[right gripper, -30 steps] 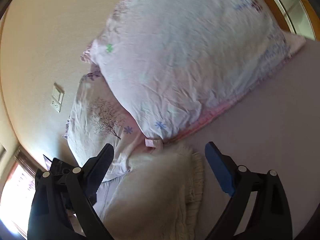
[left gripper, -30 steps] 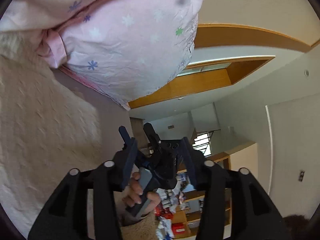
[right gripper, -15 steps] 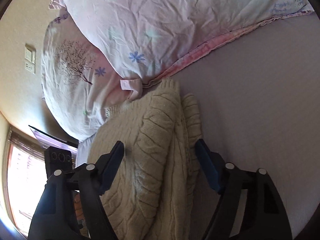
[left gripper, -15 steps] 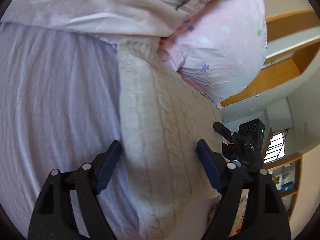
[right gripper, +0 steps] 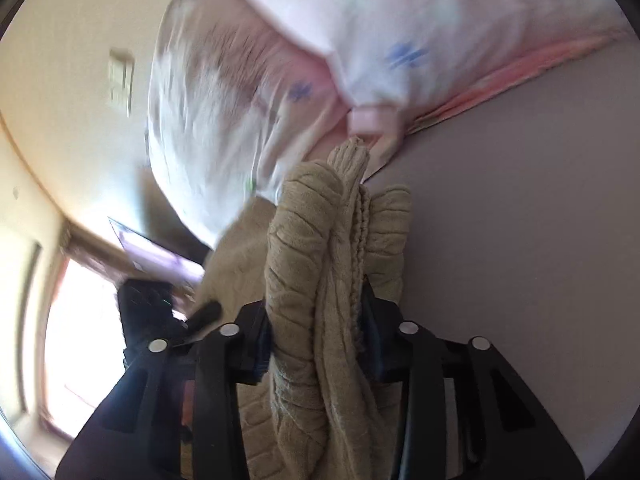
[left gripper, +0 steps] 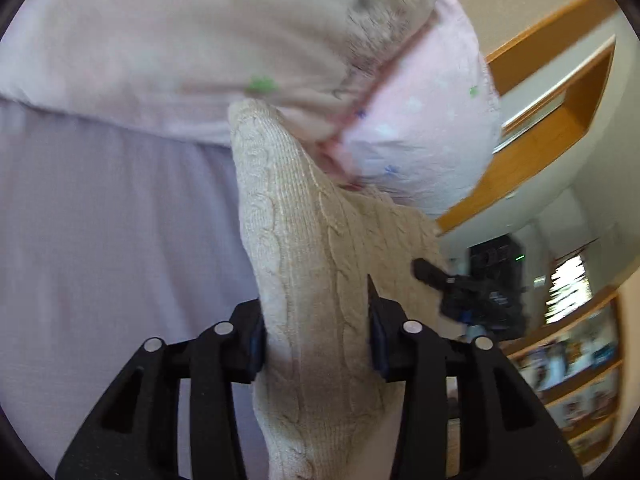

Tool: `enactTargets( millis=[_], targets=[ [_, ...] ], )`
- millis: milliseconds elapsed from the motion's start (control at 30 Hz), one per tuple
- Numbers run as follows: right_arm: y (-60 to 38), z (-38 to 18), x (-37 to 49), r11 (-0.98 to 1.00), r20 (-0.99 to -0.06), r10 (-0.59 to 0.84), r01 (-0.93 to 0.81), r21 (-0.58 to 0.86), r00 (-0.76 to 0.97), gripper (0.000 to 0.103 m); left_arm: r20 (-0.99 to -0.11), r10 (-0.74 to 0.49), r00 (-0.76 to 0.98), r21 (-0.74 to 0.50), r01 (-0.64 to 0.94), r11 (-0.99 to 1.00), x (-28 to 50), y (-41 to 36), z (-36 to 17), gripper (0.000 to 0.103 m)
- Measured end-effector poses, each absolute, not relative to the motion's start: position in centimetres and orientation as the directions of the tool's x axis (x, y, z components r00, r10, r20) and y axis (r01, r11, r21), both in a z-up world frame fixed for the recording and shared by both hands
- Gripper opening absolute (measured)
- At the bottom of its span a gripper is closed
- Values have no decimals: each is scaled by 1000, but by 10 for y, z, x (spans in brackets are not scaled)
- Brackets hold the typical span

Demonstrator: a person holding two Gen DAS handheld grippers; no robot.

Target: Fold small clothes

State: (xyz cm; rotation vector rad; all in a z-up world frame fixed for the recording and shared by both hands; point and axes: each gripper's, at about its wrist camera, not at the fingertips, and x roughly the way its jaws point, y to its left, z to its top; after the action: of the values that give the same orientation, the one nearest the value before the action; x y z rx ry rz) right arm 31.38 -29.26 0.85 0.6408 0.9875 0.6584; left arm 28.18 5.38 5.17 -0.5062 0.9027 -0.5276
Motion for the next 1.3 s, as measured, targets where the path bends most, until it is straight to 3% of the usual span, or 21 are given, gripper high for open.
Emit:
enactTargets(
  millis=[67,167,267,333,367,500,567,633,667,733,800,833,900,1000,1133,1300],
  targets=[
    [-292,18,308,715,-573,667,-193,672,476,48,-648,-522,555,-545,141,826,274,74,51,49],
    [-300,38,293,705,-505,665,-242,666,550,48,-610,-504,612,-550,132,825,257,94,57,56],
    [-283,37,294,734,-554,652,-249,632,518,46,-589,-489,644,-528,153,836,243,96,68,65],
    [-269,27,300,756,-610,639,-238,609,469,32,-594,-467,655,-496,160,854,236,89,74,69],
    [-263,23,302,769,-627,627,-237,594,463,15,-599,-454,659,-473,166,865,233,85,76,71],
    [-275,35,304,825,-612,527,-183,534,590,10,-623,-380,684,-364,177,914,208,81,80,84],
    [-283,40,310,894,-656,388,-89,440,647,10,-644,-317,696,-299,152,942,195,79,79,99],
    [-281,35,317,924,-706,321,-44,380,632,10,-640,-263,722,-241,135,961,181,76,78,101],
    [-281,35,315,921,-711,327,-41,387,623,12,-640,-257,724,-227,142,964,175,72,77,101],
    [-286,43,304,910,-695,338,-33,413,635,27,-651,-237,721,-210,129,969,167,68,74,101],
    [-295,63,277,907,-659,332,-36,421,675,83,-667,-192,720,-193,83,978,161,63,70,101],
    [-293,72,266,900,-619,344,-60,432,706,92,-680,-171,713,-183,62,981,158,61,67,101],
    [-302,87,229,906,-590,350,-102,411,728,96,-719,-131,683,-155,25,988,154,55,58,101],
    [-301,82,192,933,-647,314,-102,344,695,102,-746,-156,648,-163,50,985,152,46,43,101],
    [-282,62,161,947,-709,309,-140,288,634,102,-776,-201,598,-195,75,978,153,35,31,101],
    [-242,39,149,962,-763,273,-190,198,587,102,-806,-173,565,-162,70,984,156,22,20,101]
  ],
)
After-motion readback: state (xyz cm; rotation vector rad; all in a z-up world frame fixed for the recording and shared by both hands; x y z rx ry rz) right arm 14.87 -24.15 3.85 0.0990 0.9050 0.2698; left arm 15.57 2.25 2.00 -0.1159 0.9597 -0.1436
